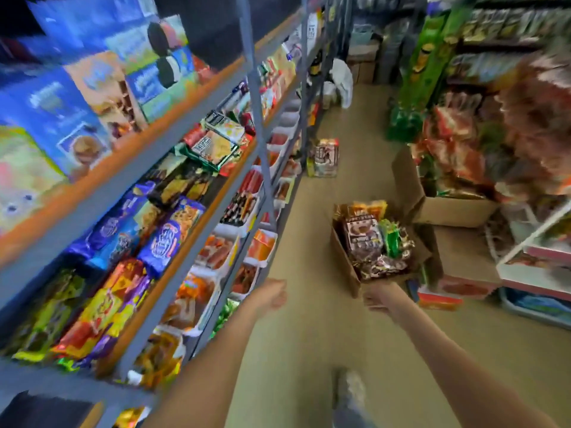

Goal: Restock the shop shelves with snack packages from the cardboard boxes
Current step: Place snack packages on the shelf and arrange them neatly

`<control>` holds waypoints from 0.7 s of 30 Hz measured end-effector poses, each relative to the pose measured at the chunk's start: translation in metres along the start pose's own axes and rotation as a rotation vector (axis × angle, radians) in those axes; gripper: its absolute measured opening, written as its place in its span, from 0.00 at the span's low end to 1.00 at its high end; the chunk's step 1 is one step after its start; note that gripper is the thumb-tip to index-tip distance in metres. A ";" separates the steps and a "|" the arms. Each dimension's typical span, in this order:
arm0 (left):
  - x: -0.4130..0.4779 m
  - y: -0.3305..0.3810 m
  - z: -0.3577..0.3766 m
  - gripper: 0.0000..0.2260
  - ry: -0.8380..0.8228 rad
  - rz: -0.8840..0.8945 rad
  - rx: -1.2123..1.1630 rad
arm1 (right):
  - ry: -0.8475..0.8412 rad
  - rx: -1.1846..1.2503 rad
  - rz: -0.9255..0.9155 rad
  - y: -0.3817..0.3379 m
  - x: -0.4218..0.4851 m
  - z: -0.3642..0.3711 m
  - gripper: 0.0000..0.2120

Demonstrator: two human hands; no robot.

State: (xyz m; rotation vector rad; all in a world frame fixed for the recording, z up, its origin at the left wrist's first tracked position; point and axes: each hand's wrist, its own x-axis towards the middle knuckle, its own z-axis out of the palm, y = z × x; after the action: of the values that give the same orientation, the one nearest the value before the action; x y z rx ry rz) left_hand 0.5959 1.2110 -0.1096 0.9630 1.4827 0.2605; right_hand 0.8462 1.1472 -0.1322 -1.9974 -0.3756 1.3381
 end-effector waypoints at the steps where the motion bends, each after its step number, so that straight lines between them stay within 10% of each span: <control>1: 0.026 0.022 0.002 0.10 0.000 -0.009 -0.020 | -0.003 -0.025 -0.003 -0.022 0.028 0.001 0.07; 8: 0.176 0.158 -0.021 0.10 0.017 -0.082 -0.183 | -0.084 -0.227 -0.002 -0.186 0.192 0.032 0.02; 12: 0.255 0.219 -0.050 0.16 -0.239 -0.097 -0.189 | -0.217 -0.255 0.026 -0.269 0.261 0.079 0.07; 21: 0.376 0.370 -0.056 0.11 -0.109 -0.182 -0.271 | -0.266 -0.166 0.037 -0.419 0.374 0.132 0.10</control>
State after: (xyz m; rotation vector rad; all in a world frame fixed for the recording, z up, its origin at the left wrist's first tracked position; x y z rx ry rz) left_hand 0.7454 1.7206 -0.1188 0.6118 1.3831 0.2642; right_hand 0.9438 1.7157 -0.1352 -1.9687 -0.5919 1.6495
